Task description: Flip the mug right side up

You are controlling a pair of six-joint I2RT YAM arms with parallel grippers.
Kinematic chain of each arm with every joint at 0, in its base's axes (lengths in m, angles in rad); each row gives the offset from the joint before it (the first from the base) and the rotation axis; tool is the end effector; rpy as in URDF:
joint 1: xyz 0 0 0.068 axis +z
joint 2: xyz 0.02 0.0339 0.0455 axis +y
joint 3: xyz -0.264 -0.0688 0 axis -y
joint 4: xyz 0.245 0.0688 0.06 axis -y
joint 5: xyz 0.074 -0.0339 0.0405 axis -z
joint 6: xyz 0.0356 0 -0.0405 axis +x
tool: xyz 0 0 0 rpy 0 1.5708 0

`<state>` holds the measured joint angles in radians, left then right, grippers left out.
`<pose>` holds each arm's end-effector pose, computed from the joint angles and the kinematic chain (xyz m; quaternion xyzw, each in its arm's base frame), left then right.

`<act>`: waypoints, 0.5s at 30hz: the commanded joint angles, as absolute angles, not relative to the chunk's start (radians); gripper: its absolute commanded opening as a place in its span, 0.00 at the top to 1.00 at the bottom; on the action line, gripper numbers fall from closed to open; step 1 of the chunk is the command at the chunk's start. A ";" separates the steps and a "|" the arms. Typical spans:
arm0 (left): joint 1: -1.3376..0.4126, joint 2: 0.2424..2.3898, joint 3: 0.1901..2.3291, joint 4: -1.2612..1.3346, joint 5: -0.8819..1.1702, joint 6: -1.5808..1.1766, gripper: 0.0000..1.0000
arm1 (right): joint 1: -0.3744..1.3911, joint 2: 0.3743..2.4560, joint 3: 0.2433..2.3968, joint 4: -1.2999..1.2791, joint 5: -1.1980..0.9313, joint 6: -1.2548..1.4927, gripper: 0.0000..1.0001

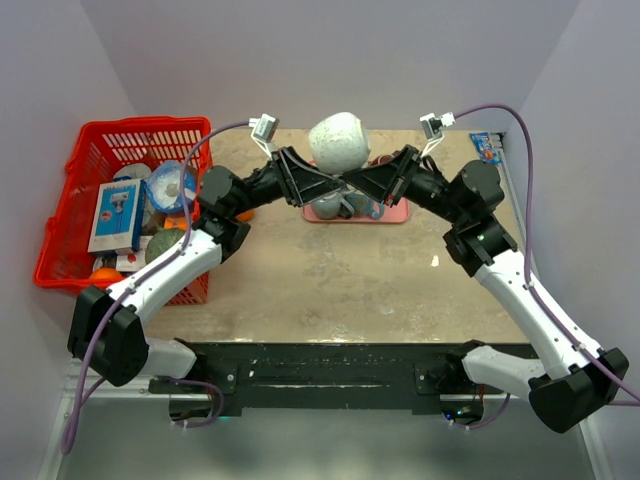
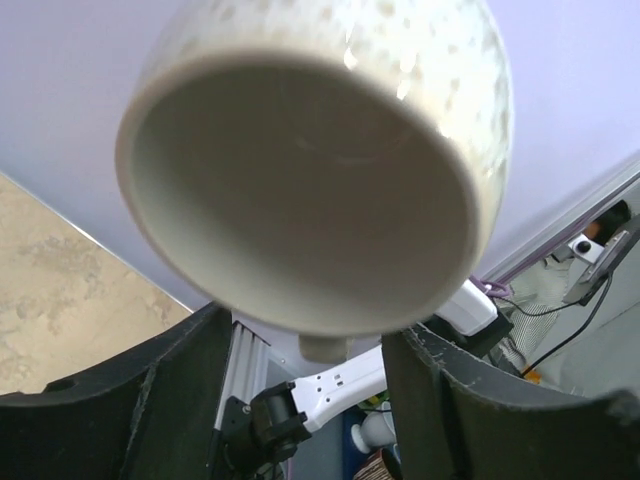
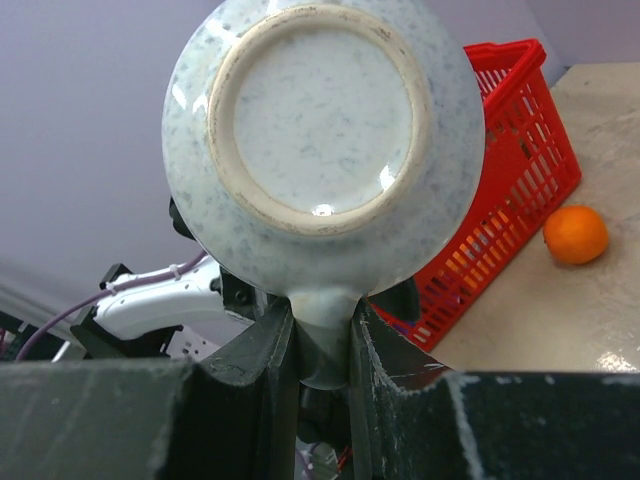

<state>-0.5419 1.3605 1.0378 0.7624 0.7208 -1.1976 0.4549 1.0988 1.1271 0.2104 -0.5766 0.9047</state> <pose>0.2513 -0.1787 0.3938 0.1204 0.5706 -0.7256 0.3652 0.2107 0.1247 0.4401 -0.0858 0.6273 0.6105 0.4758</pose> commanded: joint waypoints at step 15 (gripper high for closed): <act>-0.571 1.370 1.106 0.750 0.733 -1.226 0.58 | 0.476 1.088 1.141 0.400 -0.584 0.871 1.00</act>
<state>-0.5518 1.3613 1.0546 0.7715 0.7101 -1.2709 0.4648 1.1007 1.1194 0.2398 -0.5739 0.8886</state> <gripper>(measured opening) 0.419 0.233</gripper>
